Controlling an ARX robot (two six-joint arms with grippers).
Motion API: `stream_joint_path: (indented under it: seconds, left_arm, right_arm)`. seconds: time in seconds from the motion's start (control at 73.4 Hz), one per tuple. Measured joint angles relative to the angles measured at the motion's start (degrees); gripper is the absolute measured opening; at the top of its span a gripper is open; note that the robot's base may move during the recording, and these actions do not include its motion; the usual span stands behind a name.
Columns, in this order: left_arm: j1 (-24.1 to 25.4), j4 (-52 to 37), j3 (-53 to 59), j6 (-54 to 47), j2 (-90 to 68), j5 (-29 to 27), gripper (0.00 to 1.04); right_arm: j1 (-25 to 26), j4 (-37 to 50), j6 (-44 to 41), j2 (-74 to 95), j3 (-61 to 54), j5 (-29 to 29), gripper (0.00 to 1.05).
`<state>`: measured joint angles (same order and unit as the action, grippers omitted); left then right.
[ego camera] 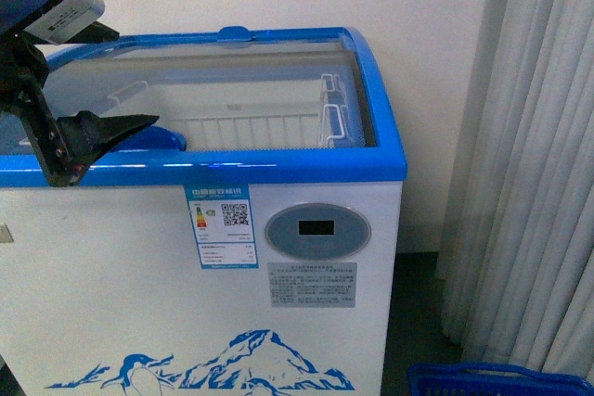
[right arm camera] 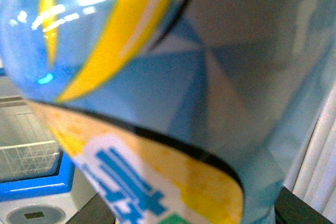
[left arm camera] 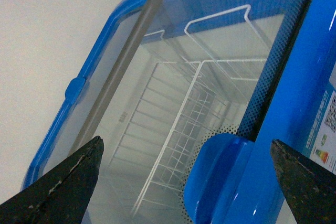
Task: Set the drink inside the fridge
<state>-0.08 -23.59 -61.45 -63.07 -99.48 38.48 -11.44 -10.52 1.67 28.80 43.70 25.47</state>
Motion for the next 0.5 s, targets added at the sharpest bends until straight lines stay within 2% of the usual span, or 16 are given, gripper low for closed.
stream_joint_path:
  seconds: [0.245,0.504]
  left_arm:
    - [0.6,10.8,-7.8,-11.9,-4.2,0.0,0.97]
    - [0.7,15.4,-14.3,-15.6,-9.3,-2.4,0.97]
  right_arm:
    - [0.0,0.0,0.0,0.0,0.0,0.0,0.40]
    - [0.0,0.0,0.0,0.0,0.0,0.0,0.40]
